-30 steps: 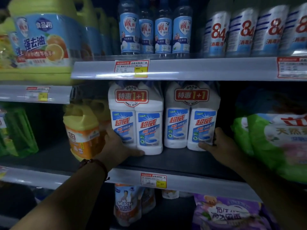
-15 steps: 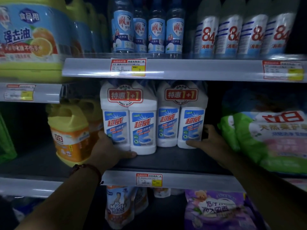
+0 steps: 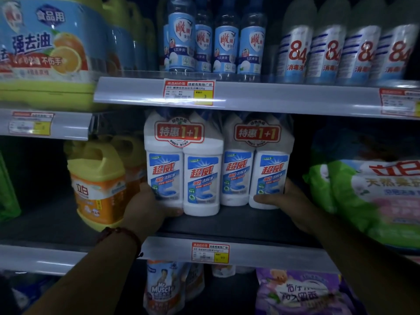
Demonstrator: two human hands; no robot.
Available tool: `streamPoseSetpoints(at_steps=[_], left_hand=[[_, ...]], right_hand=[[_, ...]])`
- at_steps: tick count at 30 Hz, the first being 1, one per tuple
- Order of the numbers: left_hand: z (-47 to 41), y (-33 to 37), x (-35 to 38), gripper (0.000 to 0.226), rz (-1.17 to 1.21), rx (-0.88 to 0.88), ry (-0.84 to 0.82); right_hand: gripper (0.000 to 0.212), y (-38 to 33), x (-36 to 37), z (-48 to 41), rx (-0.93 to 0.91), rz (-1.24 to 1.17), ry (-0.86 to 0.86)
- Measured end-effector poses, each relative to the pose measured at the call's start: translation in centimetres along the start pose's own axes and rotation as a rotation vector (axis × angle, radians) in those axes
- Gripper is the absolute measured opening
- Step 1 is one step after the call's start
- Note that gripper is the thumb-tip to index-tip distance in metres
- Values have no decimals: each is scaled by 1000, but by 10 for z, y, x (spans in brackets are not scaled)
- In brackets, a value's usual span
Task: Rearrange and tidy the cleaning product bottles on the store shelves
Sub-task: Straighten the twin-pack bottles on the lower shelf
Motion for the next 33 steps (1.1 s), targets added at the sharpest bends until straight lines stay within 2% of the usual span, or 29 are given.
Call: streamPoseSetpoints(at_steps=[4,10,15,22,33], left_hand=[[-4,-3,-2,74,-10,-9,5],[-13,-10,-10,81,-32,26,1],[-10,-10,-13,74,-3,53,-24],[0,-9,-11,60,107,96,-4],[-3,-16,-10,75,135,104,-21]], right_hand=[[74,0,1,-2,-15,1,-13],[76,6,1,-6,-8,17,20],[76,6,3,-5,4,36,33],[89,7,4,-5,31,52,48],[87,8,4,-5,15,55,52]])
Point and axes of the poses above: each hand's wrist, its own z-axis away from the middle knuckle, its own x-axis out of the palm, y = z × x, the point moved 2 cm from there along -z, towards the middle knuckle, and after that the axes turned 11 degrees about z, right-handed, at the moved point
